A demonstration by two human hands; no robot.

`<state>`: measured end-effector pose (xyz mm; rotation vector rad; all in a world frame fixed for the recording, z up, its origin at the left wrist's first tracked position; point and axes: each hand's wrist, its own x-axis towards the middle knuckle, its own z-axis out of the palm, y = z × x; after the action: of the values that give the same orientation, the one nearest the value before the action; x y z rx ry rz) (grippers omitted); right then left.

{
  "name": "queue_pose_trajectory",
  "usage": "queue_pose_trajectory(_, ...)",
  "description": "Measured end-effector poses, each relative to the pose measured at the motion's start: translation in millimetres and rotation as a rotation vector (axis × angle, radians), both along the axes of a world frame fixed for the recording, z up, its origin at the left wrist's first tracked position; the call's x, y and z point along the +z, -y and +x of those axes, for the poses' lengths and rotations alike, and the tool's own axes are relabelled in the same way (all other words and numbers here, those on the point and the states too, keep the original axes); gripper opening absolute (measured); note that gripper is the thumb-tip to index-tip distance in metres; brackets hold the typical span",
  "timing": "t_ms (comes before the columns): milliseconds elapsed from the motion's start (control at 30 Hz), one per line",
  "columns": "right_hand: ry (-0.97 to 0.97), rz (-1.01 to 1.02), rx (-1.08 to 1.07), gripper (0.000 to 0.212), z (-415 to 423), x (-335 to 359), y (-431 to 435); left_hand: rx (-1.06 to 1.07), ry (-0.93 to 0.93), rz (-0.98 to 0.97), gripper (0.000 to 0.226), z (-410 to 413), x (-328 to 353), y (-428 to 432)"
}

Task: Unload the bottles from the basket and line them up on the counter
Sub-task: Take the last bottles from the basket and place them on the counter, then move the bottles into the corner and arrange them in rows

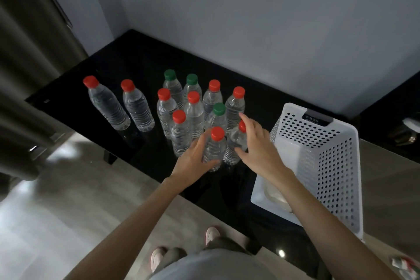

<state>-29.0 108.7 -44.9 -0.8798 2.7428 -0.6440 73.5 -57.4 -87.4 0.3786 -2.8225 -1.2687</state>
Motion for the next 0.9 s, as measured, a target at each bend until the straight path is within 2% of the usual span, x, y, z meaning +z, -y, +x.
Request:
queue_pose_trajectory(133,-0.221,-0.032,0.070,0.073,12.7,39.9,7.0,0.075,-0.195,-0.099,0.080,26.9,39.3,7.3)
queue_pose_trajectory(333,-0.288,-0.202,0.186,0.062,54.1,92.7,47.6,0.228,-0.376,-0.263,0.060,81.8,100.6,50.5)
queue_pose_trajectory(433,-0.285,-0.248,0.206,0.058,84.6,101.7,77.8,0.280,-0.458,-0.258,0.052,115.4,115.1,82.3)
queue_pose_trajectory(733,-0.205,-0.351,0.193,0.055,156.4,94.6,182.6,0.370,-0.475,-0.338,0.048,197.4,123.2,182.4)
queue_pose_trajectory(900,-0.178,-0.373,0.141,0.057,152.7,86.0,219.2,0.453,-0.498,-0.151,0.053,211.5,126.7,235.2)
